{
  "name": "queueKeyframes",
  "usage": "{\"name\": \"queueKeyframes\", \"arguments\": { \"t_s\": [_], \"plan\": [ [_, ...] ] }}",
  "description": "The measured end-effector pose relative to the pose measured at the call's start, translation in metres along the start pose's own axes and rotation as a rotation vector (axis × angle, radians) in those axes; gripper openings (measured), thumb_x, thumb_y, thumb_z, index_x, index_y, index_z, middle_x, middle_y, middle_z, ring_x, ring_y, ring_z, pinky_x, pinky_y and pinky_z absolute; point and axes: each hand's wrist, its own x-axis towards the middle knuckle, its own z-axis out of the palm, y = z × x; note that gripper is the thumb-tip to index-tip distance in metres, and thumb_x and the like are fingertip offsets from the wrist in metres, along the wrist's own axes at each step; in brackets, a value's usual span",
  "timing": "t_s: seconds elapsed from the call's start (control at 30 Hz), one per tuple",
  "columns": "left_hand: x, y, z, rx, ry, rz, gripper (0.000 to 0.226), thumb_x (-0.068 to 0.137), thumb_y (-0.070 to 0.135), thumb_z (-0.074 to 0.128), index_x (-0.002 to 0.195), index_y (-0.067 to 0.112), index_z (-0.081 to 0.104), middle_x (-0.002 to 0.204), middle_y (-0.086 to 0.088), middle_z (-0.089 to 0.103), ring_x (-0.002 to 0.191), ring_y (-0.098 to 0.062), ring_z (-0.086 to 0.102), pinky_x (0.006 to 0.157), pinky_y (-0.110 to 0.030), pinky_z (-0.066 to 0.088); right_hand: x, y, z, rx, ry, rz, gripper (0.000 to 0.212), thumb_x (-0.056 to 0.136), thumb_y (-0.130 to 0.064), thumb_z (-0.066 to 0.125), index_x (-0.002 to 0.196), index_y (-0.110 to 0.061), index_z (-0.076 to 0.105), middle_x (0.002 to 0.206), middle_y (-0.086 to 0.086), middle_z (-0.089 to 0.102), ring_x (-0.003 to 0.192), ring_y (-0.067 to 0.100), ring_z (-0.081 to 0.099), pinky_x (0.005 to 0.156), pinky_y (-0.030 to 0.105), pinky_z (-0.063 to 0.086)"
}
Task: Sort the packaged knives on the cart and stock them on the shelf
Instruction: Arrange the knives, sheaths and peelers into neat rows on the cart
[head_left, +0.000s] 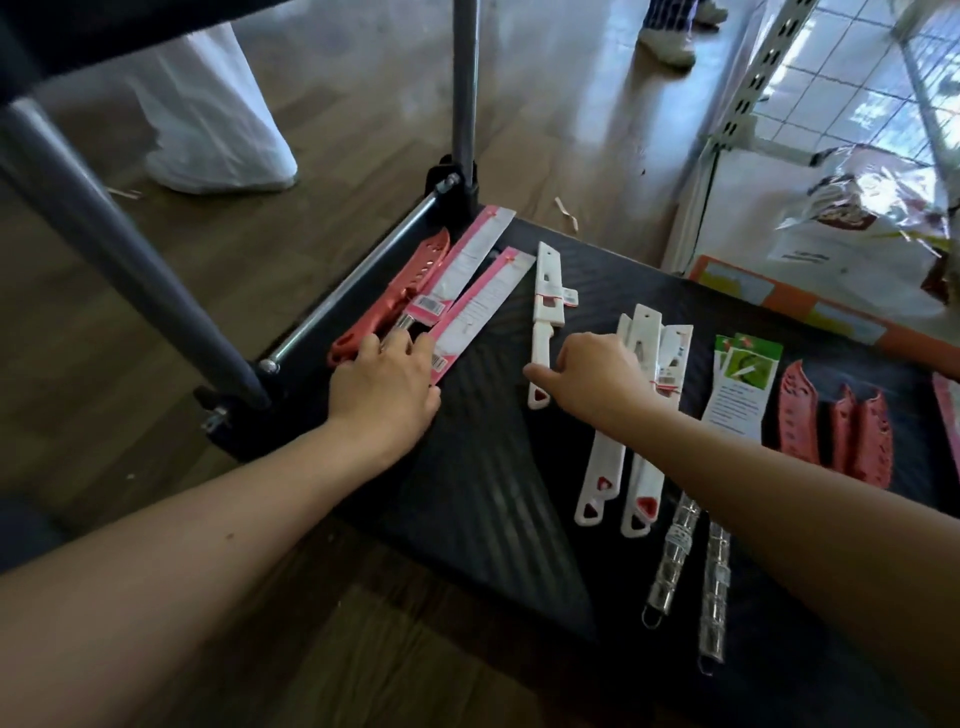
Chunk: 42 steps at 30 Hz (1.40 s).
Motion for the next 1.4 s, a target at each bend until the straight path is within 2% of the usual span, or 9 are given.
{"name": "queueKeyframes", "arguments": {
  "t_s": [0.2,0.37,0.47,0.67,0.87,0.97,1.13,1.33,1.4],
  "plan": [
    [0.007,-0.001,0.0,0.04,-0.035,-0.007,0.048,0.091,0.036,0.052,0.127,0.009,0.036,0.129,-0.015,0.045,0.119,-0.034,0.045,0.083,-0.038,0.048,0.002,-0.007,0.017,0.011,0.041,0.038,0.032,0.085,-0.034,0.062,0.078,-0.007,0.045,0.078,0.007,0.048,0.076,0.024,0.048,0.066,0.031,0.041],
    [0.016,0.002,0.0,-0.086,-0.066,-0.027,0.049,0.088,0.039,0.057,0.116,0.002,0.043,0.116,-0.019,0.058,0.107,-0.036,0.058,0.073,-0.037,0.043,0.006,-0.006,0.011,0.066,-0.029,0.102,0.036,0.082,-0.028,0.061,0.058,-0.003,0.052,0.058,0.004,0.047,0.057,0.018,0.048,0.049,0.026,0.04],
    [0.016,0.012,0.003,-0.162,-0.101,-0.026,0.049,0.088,0.04,0.057,0.112,-0.001,0.046,0.114,-0.02,0.059,0.106,-0.037,0.058,0.075,-0.036,0.042,0.003,-0.004,0.005,0.225,-0.058,0.157,0.03,0.081,-0.027,0.062,0.073,0.002,0.066,0.058,0.007,0.056,0.05,0.017,0.051,0.059,0.03,0.052],
    [0.019,0.022,0.004,-0.313,-0.111,-0.027,0.043,0.084,0.04,0.062,0.1,0.001,0.054,0.106,-0.019,0.063,0.1,-0.036,0.06,0.071,-0.033,0.037,-0.005,-0.001,-0.004,0.334,-0.093,0.197,0.026,0.084,-0.023,0.063,0.065,-0.005,0.062,0.058,0.006,0.063,0.055,0.017,0.061,0.068,0.03,0.058],
    [0.014,0.039,-0.002,-0.407,-0.103,-0.035,0.032,0.087,0.038,0.059,0.092,0.007,0.055,0.104,-0.015,0.063,0.097,-0.033,0.059,0.068,-0.031,0.036,-0.017,0.008,-0.008,0.444,-0.128,0.247,0.027,0.087,-0.021,0.063,0.063,-0.007,0.058,0.051,0.002,0.062,0.04,0.009,0.059,0.049,0.017,0.054],
    [0.014,0.048,-0.008,-0.449,-0.096,-0.044,0.035,0.087,0.037,0.059,0.099,0.005,0.061,0.107,-0.015,0.065,0.101,-0.033,0.06,0.074,-0.031,0.04,-0.028,0.013,-0.009,0.432,-0.149,0.234,0.027,0.086,-0.021,0.063,0.063,-0.007,0.059,0.035,-0.004,0.057,0.03,0.003,0.055,0.04,0.012,0.049],
    [0.011,0.052,-0.011,-0.455,-0.097,-0.057,0.035,0.087,0.037,0.059,0.1,0.004,0.061,0.107,-0.015,0.065,0.101,-0.033,0.06,0.08,-0.034,0.044,-0.042,0.016,-0.009,0.419,-0.153,0.222,0.025,0.084,-0.023,0.066,0.078,0.002,0.066,0.052,0.003,0.062,0.037,0.007,0.058,0.044,0.015,0.051],
    [0.006,0.058,-0.013,-0.468,-0.092,-0.045,0.034,0.088,0.036,0.057,0.101,0.004,0.061,0.108,-0.015,0.066,0.102,-0.032,0.06,0.08,-0.033,0.044,-0.047,0.021,-0.005,0.454,-0.156,0.272,0.026,0.082,-0.018,0.066,0.071,0.005,0.064,0.04,0.001,0.058,0.031,0.009,0.056,0.043,0.018,0.052],
    [0.004,0.061,-0.012,-0.455,-0.083,-0.03,0.036,0.089,0.036,0.056,0.105,0.004,0.058,0.111,-0.014,0.064,0.104,-0.031,0.059,0.078,-0.033,0.042,-0.049,0.023,-0.004,0.457,-0.153,0.285,0.025,0.082,-0.02,0.068,0.078,0.005,0.066,0.046,0.003,0.062,0.037,0.01,0.059,0.043,0.017,0.053]
  ]
}}
